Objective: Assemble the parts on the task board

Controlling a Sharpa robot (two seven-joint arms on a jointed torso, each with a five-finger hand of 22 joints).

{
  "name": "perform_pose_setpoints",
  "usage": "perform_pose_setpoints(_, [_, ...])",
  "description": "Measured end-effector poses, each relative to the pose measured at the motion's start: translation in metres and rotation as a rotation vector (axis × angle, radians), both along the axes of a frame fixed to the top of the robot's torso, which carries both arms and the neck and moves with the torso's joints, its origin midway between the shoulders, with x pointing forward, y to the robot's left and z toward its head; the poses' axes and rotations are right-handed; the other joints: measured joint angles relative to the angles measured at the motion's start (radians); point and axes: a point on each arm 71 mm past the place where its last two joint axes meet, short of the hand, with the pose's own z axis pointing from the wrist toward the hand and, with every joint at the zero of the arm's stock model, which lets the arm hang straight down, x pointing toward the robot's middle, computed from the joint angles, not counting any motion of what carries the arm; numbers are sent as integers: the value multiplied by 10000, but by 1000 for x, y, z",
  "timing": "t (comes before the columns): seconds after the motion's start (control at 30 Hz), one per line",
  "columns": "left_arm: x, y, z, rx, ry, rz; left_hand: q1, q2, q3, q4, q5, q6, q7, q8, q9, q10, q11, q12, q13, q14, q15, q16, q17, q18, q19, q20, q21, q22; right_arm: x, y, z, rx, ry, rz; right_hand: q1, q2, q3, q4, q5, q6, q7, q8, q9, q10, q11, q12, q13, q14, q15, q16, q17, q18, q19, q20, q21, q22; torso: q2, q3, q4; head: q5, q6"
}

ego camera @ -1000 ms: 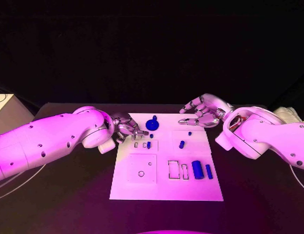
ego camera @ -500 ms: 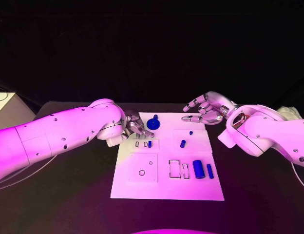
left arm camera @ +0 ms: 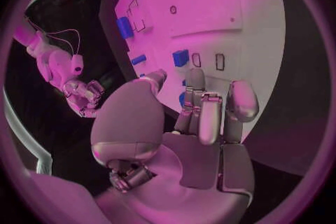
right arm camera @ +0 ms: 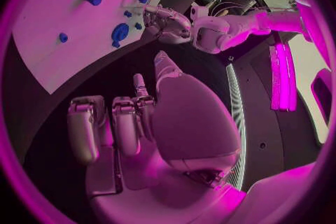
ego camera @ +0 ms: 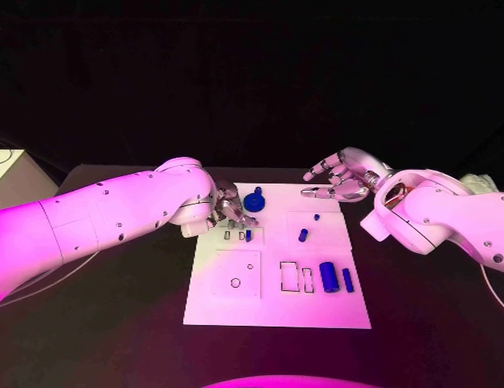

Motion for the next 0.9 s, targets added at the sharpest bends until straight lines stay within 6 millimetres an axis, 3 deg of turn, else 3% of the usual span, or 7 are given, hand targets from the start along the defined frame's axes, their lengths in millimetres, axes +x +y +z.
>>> perform_pose_setpoints(0.73, [0, -8, -6, 725, 606, -471, -157, 79, -98, -14, 0, -38, -38, 48, 135, -1, 1, 40, 37, -1, 0, 48, -2, 0, 35, -36, 38, 80, 1, 0, -1, -14, 22, -36, 0, 0, 0, 1, 0, 0, 0, 0, -1, 0, 0, 0, -1, 0, 0, 0, 7, -1, 0, 0, 0, 7, 11, -2, -2, 3, -57])
perform_pose_setpoints(0.9, [1, -7, -6, 775, 639, -458, 35, 271, -98, -14, 0, -38, -38, 106, 222, -1, 1, 40, 60, -1, 1, 48, -2, 1, 36, -36, 38, 95, 2, 1, -1, -17, 27, -35, 0, 0, 0, 1, 0, 0, 0, 0, -2, 0, -1, 0, -2, 0, 0, 0, 7, -1, 0, 0, 0, 6, 7, 0, 5, -9, -68])
